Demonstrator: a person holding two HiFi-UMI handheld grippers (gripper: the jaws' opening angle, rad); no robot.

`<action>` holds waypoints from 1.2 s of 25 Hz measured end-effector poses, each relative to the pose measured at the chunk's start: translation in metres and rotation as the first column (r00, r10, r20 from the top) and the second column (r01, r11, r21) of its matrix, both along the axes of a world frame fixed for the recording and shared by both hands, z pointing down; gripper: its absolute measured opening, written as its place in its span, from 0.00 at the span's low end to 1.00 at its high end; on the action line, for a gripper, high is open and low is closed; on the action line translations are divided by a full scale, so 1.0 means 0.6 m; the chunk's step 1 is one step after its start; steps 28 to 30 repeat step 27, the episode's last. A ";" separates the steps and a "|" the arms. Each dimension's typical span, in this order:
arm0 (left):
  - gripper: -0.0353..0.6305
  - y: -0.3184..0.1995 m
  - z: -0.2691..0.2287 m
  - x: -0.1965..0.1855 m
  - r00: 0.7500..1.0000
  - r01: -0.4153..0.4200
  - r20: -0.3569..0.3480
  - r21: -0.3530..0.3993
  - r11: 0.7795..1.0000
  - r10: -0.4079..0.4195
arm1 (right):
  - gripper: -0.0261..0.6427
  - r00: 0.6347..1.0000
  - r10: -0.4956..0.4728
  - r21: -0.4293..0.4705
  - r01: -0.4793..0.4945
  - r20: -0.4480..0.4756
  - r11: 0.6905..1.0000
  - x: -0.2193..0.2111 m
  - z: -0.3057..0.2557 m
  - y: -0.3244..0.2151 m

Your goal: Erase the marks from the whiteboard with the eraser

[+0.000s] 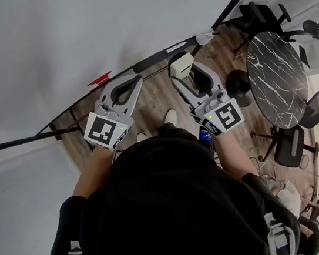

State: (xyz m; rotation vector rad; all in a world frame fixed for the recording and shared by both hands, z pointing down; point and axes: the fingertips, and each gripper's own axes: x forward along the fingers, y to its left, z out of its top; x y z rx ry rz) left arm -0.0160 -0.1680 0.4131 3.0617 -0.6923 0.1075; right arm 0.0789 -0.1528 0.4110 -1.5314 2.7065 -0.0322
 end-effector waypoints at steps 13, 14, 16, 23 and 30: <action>0.06 -0.005 0.002 0.002 1.000 -0.005 -0.007 -0.008 1.000 0.005 | 0.39 1.000 -0.024 0.000 0.024 0.000 1.000 -0.020 0.006 -0.008; 0.06 -0.006 0.001 0.002 1.000 -0.004 -0.008 -0.009 1.000 0.004 | 0.39 1.000 -0.025 0.000 0.025 -0.001 1.000 -0.020 0.006 -0.010; 0.06 -0.009 0.000 0.002 1.000 -0.003 -0.007 -0.010 1.000 0.003 | 0.39 1.000 -0.027 0.000 0.027 -0.002 1.000 -0.020 0.006 -0.014; 0.06 -0.013 -0.003 -0.003 1.000 0.005 -0.004 -0.006 1.000 -0.005 | 0.39 0.999 -0.035 -0.006 0.035 -0.006 0.999 -0.022 0.006 -0.017; 0.06 -0.017 -0.007 -0.004 1.000 0.006 -0.005 0.000 1.000 -0.006 | 0.39 0.999 -0.033 -0.001 0.033 -0.008 0.999 -0.020 0.001 -0.021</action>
